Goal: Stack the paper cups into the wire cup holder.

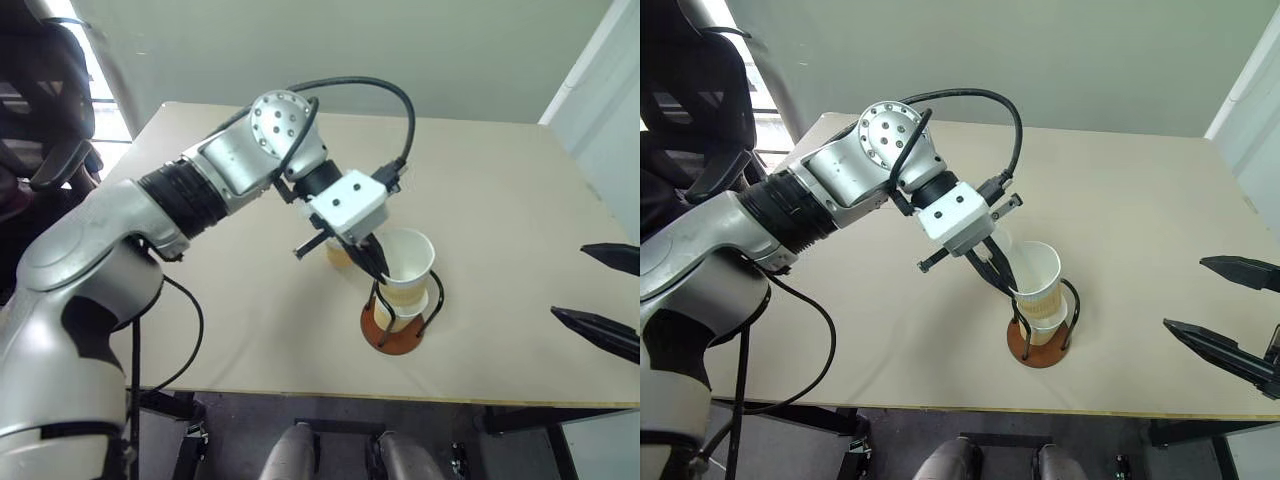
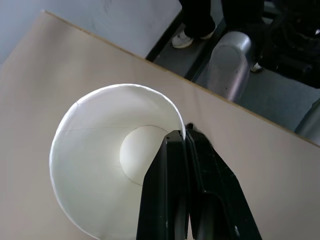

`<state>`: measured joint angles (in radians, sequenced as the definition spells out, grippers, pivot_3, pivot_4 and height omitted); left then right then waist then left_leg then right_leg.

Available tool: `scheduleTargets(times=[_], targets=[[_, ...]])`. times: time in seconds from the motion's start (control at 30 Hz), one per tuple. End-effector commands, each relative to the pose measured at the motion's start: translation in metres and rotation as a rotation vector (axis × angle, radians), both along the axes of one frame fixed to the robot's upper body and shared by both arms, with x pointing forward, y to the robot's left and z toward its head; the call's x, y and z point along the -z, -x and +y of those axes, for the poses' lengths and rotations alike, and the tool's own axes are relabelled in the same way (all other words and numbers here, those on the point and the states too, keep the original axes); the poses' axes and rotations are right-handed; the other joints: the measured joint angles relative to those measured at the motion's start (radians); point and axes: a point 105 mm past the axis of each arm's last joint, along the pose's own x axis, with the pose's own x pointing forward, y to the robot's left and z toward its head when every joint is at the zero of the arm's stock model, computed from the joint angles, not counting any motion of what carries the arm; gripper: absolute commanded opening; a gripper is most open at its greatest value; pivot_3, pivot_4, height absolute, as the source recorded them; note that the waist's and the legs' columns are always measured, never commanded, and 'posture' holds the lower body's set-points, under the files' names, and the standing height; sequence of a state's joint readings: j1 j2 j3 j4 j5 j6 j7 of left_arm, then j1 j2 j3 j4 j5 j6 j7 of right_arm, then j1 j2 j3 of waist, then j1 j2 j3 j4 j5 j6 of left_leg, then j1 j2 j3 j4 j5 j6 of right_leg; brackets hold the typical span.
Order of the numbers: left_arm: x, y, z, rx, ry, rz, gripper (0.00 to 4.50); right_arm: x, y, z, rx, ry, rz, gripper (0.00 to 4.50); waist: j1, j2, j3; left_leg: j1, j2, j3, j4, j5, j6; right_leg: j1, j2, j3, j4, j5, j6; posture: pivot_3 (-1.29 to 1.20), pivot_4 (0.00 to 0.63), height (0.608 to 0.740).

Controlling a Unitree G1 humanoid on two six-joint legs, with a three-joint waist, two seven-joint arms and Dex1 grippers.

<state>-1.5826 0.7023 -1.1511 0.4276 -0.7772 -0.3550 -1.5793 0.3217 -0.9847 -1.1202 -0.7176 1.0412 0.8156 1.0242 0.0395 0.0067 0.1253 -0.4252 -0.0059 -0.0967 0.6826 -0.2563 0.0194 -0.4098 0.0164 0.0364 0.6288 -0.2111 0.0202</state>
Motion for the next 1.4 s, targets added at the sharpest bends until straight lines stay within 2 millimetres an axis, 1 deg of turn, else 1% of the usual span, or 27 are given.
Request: scheduleTargets(times=[0.03, 0.4, 0.5, 0.7, 0.8, 0.83, 0.87, 0.9, 0.93, 0.97, 1.0, 1.03, 1.07, 1.13, 1.17, 1.23, 1.33, 1.4], targets=[[-0.003, 0.001, 0.002, 0.033, -0.018, -0.029, 0.02, -0.005, 0.002, 0.004, -0.007, 0.008, -0.034, 4.50, 0.000, 0.000, 0.000, 0.000, 0.000, 0.000, 0.000, 0.000, 0.000, 0.000, 0.000, 0.000, 0.000, 0.000, 0.000, 0.00, 0.150, 0.740], [-0.001, -0.001, -0.002, 0.030, -0.015, -0.014, 0.02, -0.003, 0.001, 0.006, 0.006, 0.007, -0.038, 4.50, 0.001, 0.000, 0.000, 0.000, 0.000, 0.000, 0.000, 0.000, 0.000, 0.000, 0.000, 0.000, 0.000, 0.000, 0.001, 0.00, 0.150, 0.740], [-0.001, -0.002, -0.004, 0.020, -0.014, -0.006, 0.56, -0.003, 0.001, 0.006, 0.008, 0.007, -0.039, 4.50, 0.001, 0.000, 0.000, 0.000, 0.000, 0.000, 0.000, 0.000, 0.000, 0.000, 0.000, 0.000, 0.000, 0.000, 0.001, 0.00, 0.150, 0.740], [0.001, -0.007, -0.004, -0.007, -0.019, -0.010, 2.65, -0.002, 0.001, 0.007, 0.009, 0.004, -0.039, 4.50, 0.001, 0.000, 0.000, 0.000, 0.000, 0.000, 0.000, 0.000, 0.000, 0.000, 0.000, 0.000, 0.000, 0.000, 0.001, 0.00, 0.150, 0.740], [-0.004, -0.012, -0.008, -0.030, 0.017, -0.014, 3.75, -0.002, 0.000, 0.007, 0.005, 0.004, -0.040, 4.50, 0.001, 0.000, 0.000, 0.000, 0.000, 0.000, 0.000, 0.000, 0.000, 0.000, 0.000, 0.000, 0.000, 0.000, 0.001, 0.00, 0.150, 0.740], [-0.012, -0.019, -0.011, -0.071, 0.059, -0.013, 4.11, -0.002, -0.001, 0.007, 0.004, 0.005, -0.040, 4.50, 0.002, 0.000, 0.000, 0.000, 0.000, 0.000, 0.000, 0.000, 0.000, 0.000, 0.000, 0.000, 0.000, 0.000, 0.001, 0.00, 0.150, 0.740], [-0.016, -0.031, -0.008, -0.136, 0.091, -0.024, 4.45, -0.002, -0.002, 0.007, 0.002, 0.005, -0.041, 4.50, 0.003, 0.000, 0.000, -0.001, 0.000, 0.000, 0.001, 0.000, 0.000, 0.000, 0.000, 0.000, 0.000, 0.000, 0.001, 0.00, 0.150, 0.740], [-0.017, -0.044, -0.003, -0.200, 0.114, -0.049, 4.49, -0.002, -0.003, 0.007, 0.000, 0.006, -0.042, 4.50, 0.003, 0.000, 0.000, -0.001, 0.000, 0.000, 0.001, 0.000, 0.000, 0.000, 0.000, 0.000, 0.000, 0.000, 0.002, 0.00, 0.150, 0.740], [-0.013, -0.060, 0.008, -0.300, 0.111, -0.081, 4.49, -0.002, -0.004, 0.007, -0.004, 0.007, -0.044, 4.50, 0.004, 0.000, 0.000, -0.001, 0.000, 0.000, 0.002, 0.000, 0.000, 0.000, 0.000, 0.000, 0.000, 0.000, 0.002, 0.00, 0.150, 0.740], [-0.007, -0.072, 0.021, -0.381, 0.091, -0.104, 4.49, -0.002, -0.004, 0.008, -0.007, 0.009, -0.047, 4.50, 0.003, 0.001, 0.000, 0.000, 0.000, 0.001, 0.001, 0.000, 0.001, 0.000, 0.000, 0.001, 0.000, 0.000, 0.002, 0.00, 0.150, 0.740], [0.003, -0.080, 0.040, -0.428, 0.051, -0.121, 4.49, -0.003, -0.005, 0.008, -0.012, 0.010, -0.054, 4.50, -0.001, 0.003, -0.001, 0.000, 0.000, 0.001, 0.001, 0.000, 0.001, 0.000, 0.000, 0.001, 0.000, 0.000, 0.002, 0.00, 0.150, 0.740], [0.010, -0.083, 0.056, -0.460, 0.017, -0.117, 4.49, -0.004, -0.005, 0.008, -0.016, 0.012, -0.060, 4.50, -0.006, 0.004, -0.002, 0.001, 0.000, 0.002, 0.000, 0.000, 0.001, 0.000, 0.000, 0.002, 0.000, 0.000, 0.002, 0.00, 0.150, 0.740], [0.015, -0.084, 0.066, -0.486, 0.000, -0.099, 4.49, -0.006, -0.005, 0.008, -0.020, 0.014, -0.066, 4.50, -0.013, 0.005, -0.002, 0.003, 0.000, 0.003, -0.001, -0.001, 0.001, 0.000, 0.000, 0.003, 0.000, 0.000, 0.002, 0.00, 0.150, 0.740], [0.024, -0.085, 0.081, -0.534, -0.004, -0.057, 4.49, -0.008, -0.005, 0.008, -0.031, 0.019, -0.071, 4.50, -0.015, 0.005, -0.002, 0.003, 0.000, 0.004, -0.003, 0.000, 0.000, 0.000, 0.002, 0.004, 0.000, -0.001, 0.004, 0.00, 0.150, 0.740], [0.027, -0.085, 0.084, -0.551, 0.003, -0.041, 4.49, -0.009, -0.005, 0.007, -0.038, 0.021, -0.071, 4.50, -0.014, 0.005, -0.002, 0.002, 0.000, 0.004, -0.002, 0.001, -0.001, -0.001, 0.002, 0.004, 0.000, -0.001, 0.004, 0.00, 0.150, 0.740], [0.030, -0.085, 0.084, -0.565, 0.029, -0.010, 4.49, -0.010, -0.006, 0.007, -0.049, 0.024, -0.067, 4.50, -0.003, 0.004, -0.002, 0.000, 0.000, 0.003, 0.000, 0.004, -0.004, -0.002, 0.002, 0.006, 0.000, -0.001, 0.005, 0.00, 0.150, 0.740], [0.037, -0.089, 0.079, -0.585, 0.061, 0.001, 4.49, -0.008, -0.010, 0.003, -0.049, 0.030, -0.056, 4.50, 0.019, 0.004, -0.002, -0.003, -0.003, 0.002, 0.002, 0.004, -0.002, -0.002, 0.001, 0.009, -0.001, 0.000, 0.008, 0.00, 0.150, 0.740], [0.043, -0.089, 0.076, -0.577, 0.056, -0.001, 4.49, -0.009, -0.012, 0.003, -0.056, 0.034, -0.058, 4.50, 0.022, 0.004, -0.002, -0.003, -0.006, 0.003, 0.002, 0.002, 0.002, -0.002, 0.000, 0.014, -0.001, 0.001, 0.010, 0.00, 0.150, 0.740]])
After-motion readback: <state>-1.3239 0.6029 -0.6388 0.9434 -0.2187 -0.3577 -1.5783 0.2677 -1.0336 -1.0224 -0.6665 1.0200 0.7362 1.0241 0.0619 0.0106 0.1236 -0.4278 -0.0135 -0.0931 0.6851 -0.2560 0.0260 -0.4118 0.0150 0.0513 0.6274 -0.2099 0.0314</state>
